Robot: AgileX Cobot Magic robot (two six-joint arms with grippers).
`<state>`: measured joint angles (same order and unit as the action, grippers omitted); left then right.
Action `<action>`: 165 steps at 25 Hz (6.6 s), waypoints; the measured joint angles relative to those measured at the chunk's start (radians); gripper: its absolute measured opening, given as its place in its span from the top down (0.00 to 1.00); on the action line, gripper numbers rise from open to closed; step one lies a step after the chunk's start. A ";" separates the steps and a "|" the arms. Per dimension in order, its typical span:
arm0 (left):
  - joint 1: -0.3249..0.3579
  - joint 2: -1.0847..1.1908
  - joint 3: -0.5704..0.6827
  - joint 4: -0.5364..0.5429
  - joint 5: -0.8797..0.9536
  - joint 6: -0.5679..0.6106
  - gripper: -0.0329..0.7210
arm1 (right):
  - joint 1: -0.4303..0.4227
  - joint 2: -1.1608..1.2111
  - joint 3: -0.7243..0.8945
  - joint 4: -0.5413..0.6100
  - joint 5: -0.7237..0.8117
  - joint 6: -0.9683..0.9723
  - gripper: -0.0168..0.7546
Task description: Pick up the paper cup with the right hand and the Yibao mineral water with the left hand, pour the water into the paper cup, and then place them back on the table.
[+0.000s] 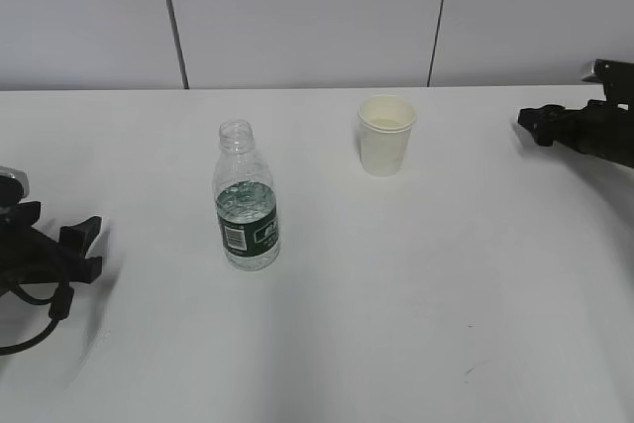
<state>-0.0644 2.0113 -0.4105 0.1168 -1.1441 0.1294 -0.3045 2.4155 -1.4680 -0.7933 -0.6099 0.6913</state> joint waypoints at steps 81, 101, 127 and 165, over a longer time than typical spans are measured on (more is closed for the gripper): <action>0.000 -1.916 -0.067 -0.333 1.949 0.000 0.39 | -0.006 -0.178 -0.274 -1.061 -0.069 1.393 0.21; 0.000 -2.012 -0.134 -0.321 2.193 0.000 0.40 | -0.015 -0.278 -0.275 -1.061 -0.241 1.351 0.21; 0.000 -2.014 -0.122 -0.356 2.248 0.000 0.41 | -0.048 -0.349 -0.273 -1.061 -0.394 1.357 0.21; 0.000 -2.014 -0.122 -0.357 2.248 0.000 0.46 | 0.123 -0.667 0.501 -0.369 0.312 0.516 0.22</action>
<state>-0.0644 -0.0023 -0.5320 -0.2400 1.1040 0.1293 -0.1816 1.7488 -0.9671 -1.1622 -0.2981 1.2071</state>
